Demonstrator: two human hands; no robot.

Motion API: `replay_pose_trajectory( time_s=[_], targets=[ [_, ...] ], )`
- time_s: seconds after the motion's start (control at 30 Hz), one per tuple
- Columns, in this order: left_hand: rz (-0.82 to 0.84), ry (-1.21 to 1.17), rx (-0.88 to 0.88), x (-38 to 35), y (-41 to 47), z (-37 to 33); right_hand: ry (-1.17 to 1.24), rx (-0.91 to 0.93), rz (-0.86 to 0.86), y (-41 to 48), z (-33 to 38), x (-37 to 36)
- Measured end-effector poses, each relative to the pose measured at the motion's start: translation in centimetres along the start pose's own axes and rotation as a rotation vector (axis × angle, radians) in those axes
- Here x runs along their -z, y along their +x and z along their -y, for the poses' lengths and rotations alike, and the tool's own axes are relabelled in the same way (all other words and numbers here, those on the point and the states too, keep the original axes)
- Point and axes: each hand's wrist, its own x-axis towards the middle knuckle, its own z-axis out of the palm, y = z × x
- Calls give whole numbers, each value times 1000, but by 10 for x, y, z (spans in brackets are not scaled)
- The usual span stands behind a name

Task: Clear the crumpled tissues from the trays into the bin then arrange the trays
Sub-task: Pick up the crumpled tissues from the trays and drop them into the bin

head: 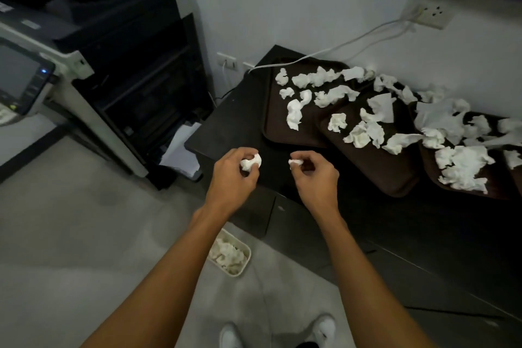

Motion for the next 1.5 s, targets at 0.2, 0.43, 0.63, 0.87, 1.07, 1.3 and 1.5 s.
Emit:
replay_pose_trajectory(
  time_s=[0.2, 0.43, 0.63, 0.87, 1.07, 1.3, 1.5],
  targets=[
    [-62, 29, 91, 29, -23, 41, 47, 15, 101, -18, 5, -50],
    [-156, 46, 295, 30, -55, 88, -26, -56, 335, -32, -22, -106],
    [-243, 49, 481, 13, -91, 146, -73, -21, 520, -50, -76, -149],
    [-317, 28, 636, -16, -124, 222, -121, -95, 634, -55, -160, -201],
    [-348, 12, 734, -39, -142, 300, -209, -136, 657, -56, -236, -262],
    [-341, 2, 797, -62, -159, 395, -272, -108, 652, -64, -320, -331],
    [-300, 28, 820, -78, -173, 451, -313, -88, 611, -69, -374, -384]
  ],
)
